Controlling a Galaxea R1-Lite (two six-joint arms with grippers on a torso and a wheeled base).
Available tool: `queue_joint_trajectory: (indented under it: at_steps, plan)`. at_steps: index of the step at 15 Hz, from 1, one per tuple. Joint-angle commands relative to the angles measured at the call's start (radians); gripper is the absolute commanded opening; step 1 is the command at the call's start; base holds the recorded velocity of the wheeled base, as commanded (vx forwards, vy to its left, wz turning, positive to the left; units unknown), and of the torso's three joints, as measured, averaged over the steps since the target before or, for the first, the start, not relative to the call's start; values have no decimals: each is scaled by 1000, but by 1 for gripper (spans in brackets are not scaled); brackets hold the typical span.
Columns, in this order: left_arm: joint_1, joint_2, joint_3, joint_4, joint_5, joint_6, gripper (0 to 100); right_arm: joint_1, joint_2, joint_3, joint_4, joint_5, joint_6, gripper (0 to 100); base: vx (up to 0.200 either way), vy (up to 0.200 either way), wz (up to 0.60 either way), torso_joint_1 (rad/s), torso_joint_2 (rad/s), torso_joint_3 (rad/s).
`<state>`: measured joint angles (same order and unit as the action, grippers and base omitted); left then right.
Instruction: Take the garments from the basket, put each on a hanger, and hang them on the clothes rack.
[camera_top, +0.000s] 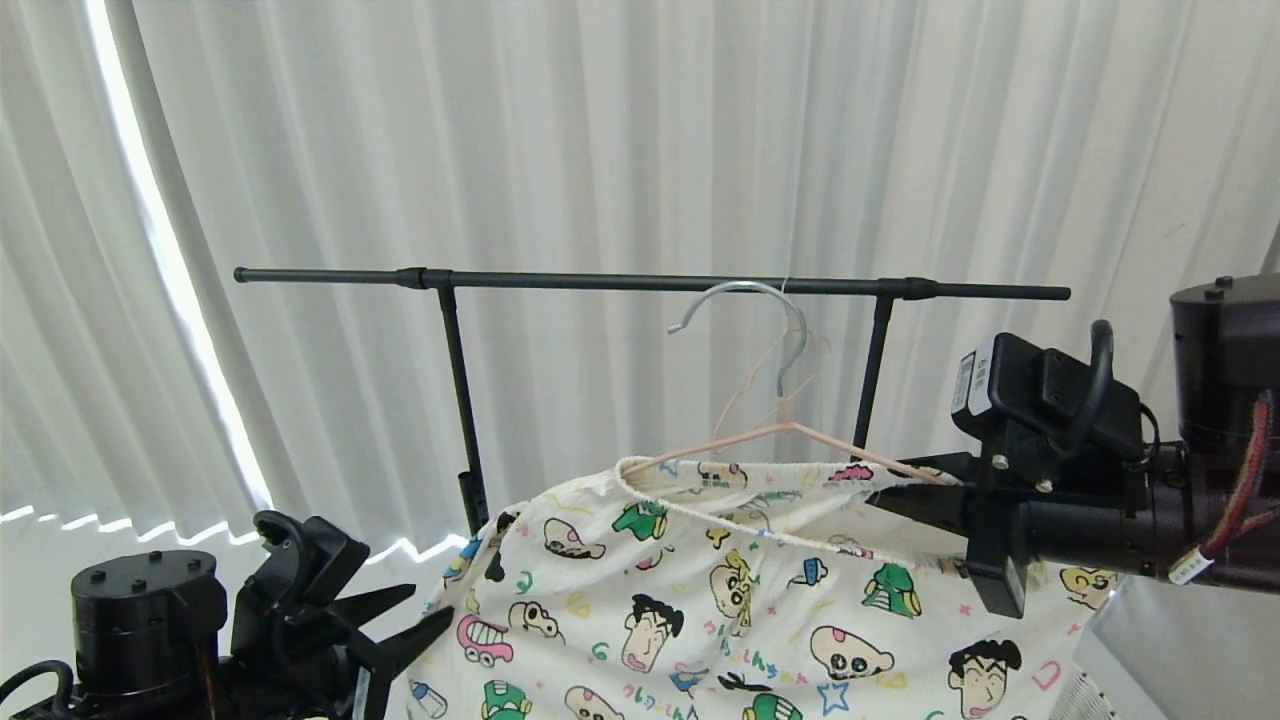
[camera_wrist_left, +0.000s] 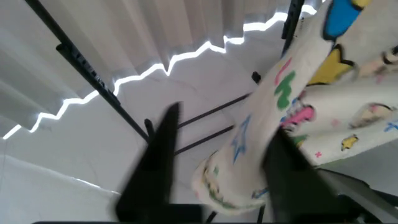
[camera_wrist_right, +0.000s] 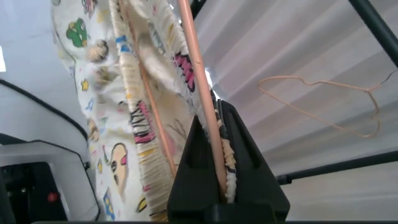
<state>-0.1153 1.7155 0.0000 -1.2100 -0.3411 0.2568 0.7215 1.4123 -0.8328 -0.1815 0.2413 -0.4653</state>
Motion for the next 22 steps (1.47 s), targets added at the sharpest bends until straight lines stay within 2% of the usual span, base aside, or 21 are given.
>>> queue_joint_trajectory:
  at_steps: [1, 4, 6, 7, 8, 10, 11, 12, 13, 14, 15, 16, 17, 18, 19, 21, 22]
  plan:
    - [-1, -11, 0, -2, -3, -1, 100, 4, 16, -6, -1, 1, 1, 0, 0, 0, 0, 0, 0, 0]
    - [2, -28, 0, -2, 1, -2, 100, 4, 14, -11, 0, 0, 30, 0, 0, 0, 0, 0, 0, 0]
    - [17, -45, 0, -2, 42, -10, 100, 1, 16, -28, 0, -37, 109, 0, 0, 0, 0, 0, 0, 0]
    - [26, -65, 0, -5, 88, -11, 100, -5, 20, -34, 0, -60, 175, 0, 0, 0, 0, 0, 0, 0]
    - [42, -90, 0, -11, 93, -10, 100, -14, 27, -32, 5, -74, 223, 0, 0, 0, 0, 0, 0, 0]
    - [55, -189, 0, -23, 89, -7, 100, -36, 46, -32, 31, -143, 292, 0, 0, 0, 0, 0, 0, 0]
    - [52, -244, 0, -23, 88, -4, 100, -39, 50, -43, 86, -211, 301, 0, 0, 0, 0, 0, 0, 0]
    - [54, -263, -3, -22, 88, -4, 100, -39, 50, -49, 109, -229, 306, 0, 0, 0, 0, 0, 0, 0]
    - [62, -340, -38, 21, 89, -2, 100, -36, 46, -55, 177, -264, 363, 0, 0, 0, 0, 0, 0, 0]
    - [89, -396, -92, 107, 89, -2, 100, -33, 43, -54, 189, -273, 399, 0, 0, 0, 0, 0, 0, 0]
    - [111, -467, -181, 262, 89, -4, 100, -33, 43, -51, 198, -292, 430, 0, 0, 0, 0, 0, 0, 0]
    - [117, -544, -318, 489, 93, -28, 100, -30, 42, -51, 214, -320, 461, 0, 0, 0, 0, 0, 0, 0]
    - [117, -603, -463, 718, 94, -87, 100, -27, 39, -51, 228, -330, 496, 0, 0, 0, 0, 0, 0, 0]
    - [117, -633, -565, 894, 99, -108, 100, -19, 39, -51, 232, -333, 531, 0, 0, 0, 0, 0, 0, 0]
    - [118, -651, -611, 1021, 122, -108, 100, -1, 40, -51, 234, -339, 573, 0, 0, 0, 0, 0, 0, 0]
    - [117, -680, -555, 1049, 246, -97, 100, 39, 59, -57, 232, -404, 648, 0, 0, 0, 0, 0, 0, 0]
    - [117, -706, -514, 1049, 313, -68, 100, 53, 74, -68, 232, -422, 685, 0, 0, 0, 0, 0, 0, 0]
